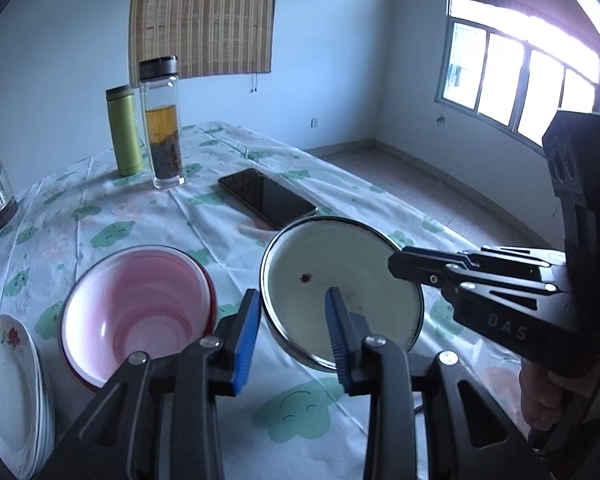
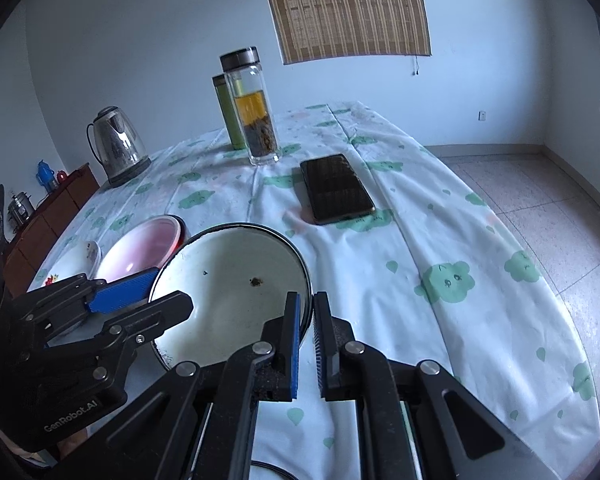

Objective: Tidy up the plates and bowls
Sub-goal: 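Lift the enamel bowl and carry it over the pink bowl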

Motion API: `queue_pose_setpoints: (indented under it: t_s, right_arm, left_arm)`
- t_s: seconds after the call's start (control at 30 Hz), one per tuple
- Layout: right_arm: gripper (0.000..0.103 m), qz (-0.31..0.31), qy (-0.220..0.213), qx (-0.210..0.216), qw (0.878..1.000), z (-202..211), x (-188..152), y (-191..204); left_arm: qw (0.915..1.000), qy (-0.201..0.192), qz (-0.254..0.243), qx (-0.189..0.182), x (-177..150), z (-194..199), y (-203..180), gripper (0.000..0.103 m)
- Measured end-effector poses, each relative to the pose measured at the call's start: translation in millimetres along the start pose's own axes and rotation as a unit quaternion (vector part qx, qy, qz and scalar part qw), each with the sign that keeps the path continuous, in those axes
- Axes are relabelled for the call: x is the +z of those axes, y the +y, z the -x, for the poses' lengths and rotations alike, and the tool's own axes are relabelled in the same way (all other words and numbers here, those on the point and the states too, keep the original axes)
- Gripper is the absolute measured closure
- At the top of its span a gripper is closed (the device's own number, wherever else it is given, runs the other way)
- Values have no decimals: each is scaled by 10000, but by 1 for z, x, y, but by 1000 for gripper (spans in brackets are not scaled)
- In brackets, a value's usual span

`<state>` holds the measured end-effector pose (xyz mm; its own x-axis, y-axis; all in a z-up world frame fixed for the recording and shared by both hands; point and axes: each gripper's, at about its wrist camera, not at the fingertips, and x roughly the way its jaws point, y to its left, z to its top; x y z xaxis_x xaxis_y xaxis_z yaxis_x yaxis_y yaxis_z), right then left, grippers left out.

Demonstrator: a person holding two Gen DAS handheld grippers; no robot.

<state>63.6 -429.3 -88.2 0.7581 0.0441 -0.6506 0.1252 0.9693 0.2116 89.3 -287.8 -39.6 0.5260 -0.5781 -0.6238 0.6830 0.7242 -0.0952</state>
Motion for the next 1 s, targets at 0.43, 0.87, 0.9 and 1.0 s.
queue_pose_setpoints:
  t_s: [0.43, 0.87, 0.9, 1.0]
  right_arm:
    - [95, 478, -366, 211, 9980, 23, 36, 46]
    - [95, 726, -243, 491, 9959, 1, 55, 77]
    - [95, 734, -223, 495, 9958, -2, 55, 79]
    - [95, 728, -170, 529, 9958, -8, 55, 83]
  left_arm:
    - [9973, -501, 519, 168, 18, 34, 40, 71]
    - [9919, -765, 788, 639, 23, 47, 71, 71]
    - [9917, -754, 821, 644, 23, 46, 73, 71]
    - [9909, -736, 889, 690, 23, 46, 79, 71]
